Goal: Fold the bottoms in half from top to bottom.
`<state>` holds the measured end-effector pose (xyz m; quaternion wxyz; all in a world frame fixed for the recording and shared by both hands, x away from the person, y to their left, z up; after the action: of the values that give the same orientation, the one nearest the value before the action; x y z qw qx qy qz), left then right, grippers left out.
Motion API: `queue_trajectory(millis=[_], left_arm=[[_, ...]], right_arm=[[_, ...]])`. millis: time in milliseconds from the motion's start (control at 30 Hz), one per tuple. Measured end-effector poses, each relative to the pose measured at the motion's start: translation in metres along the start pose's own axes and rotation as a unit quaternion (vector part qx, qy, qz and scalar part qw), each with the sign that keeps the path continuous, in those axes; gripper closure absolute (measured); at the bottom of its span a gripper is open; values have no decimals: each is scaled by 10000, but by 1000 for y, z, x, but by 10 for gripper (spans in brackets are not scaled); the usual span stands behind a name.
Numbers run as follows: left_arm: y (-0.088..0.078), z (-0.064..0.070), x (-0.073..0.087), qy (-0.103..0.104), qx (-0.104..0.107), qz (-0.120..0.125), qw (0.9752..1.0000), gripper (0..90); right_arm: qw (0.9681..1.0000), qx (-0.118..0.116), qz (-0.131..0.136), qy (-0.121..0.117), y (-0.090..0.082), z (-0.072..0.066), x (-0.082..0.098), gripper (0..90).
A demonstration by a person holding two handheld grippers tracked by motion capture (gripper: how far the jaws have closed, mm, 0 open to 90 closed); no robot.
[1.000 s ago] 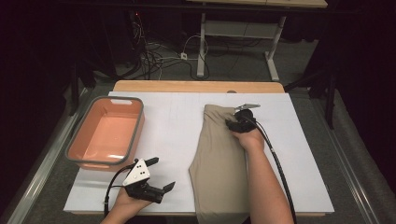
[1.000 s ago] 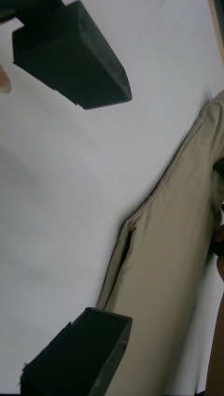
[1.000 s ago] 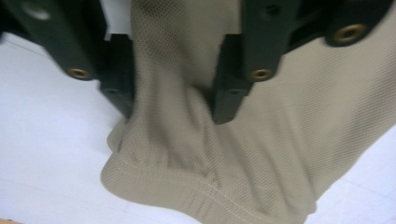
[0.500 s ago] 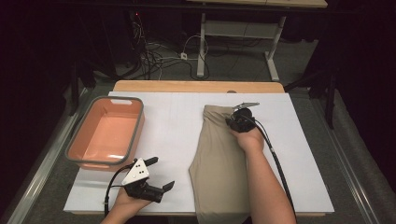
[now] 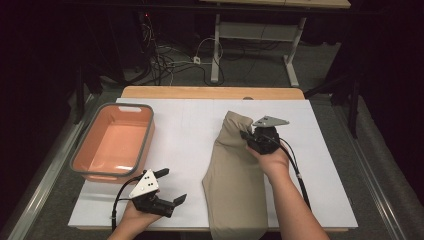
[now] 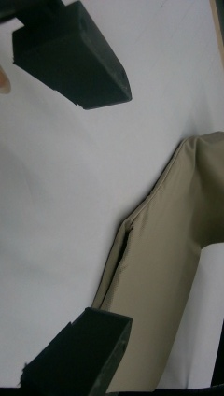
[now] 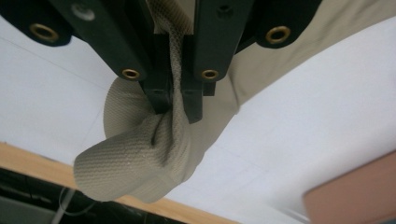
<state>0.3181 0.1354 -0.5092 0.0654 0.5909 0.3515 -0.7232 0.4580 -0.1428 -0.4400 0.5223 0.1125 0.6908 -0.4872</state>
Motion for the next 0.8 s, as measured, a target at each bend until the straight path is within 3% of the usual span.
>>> queue_trajectory(millis=[300, 433, 533, 667, 733, 800], left_arm=[[0, -1, 0, -40, -14, -4, 10000, 0], [0, -1, 0, -56, 2, -13, 10000, 0], [0, -2, 0, -81, 18, -18, 10000, 0], [0, -1, 0, -78, 0, -24, 10000, 0], [0, -2, -1, -151, 20, -61, 9999, 0], [2, -2, -2, -179, -29, -140, 9997, 0]], right_arm=[[9980, -364, 471, -195, -54, -35, 15, 872], [9970, -520, 508, -253, -68, -53, 41, 852], [9971, -624, 325, -282, -69, -62, 67, 817], [9973, -714, 6, -194, -65, -68, 99, 650], [9981, -596, -55, -138, -66, -68, 110, 527], [9983, -561, -107, -124, -70, -69, 118, 465]])
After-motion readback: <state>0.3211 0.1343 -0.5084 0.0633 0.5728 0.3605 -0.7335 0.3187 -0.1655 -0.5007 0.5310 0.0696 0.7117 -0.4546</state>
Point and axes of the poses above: each handheld gripper's, and its own axes: y roughly forward along the jaws, x roughly out of its underside, z roughly to its right, the point moved 6 cm from there along y, roughly forward along the jaws, and after that the axes turned 1 degree about -z, right-handed, at the moved point
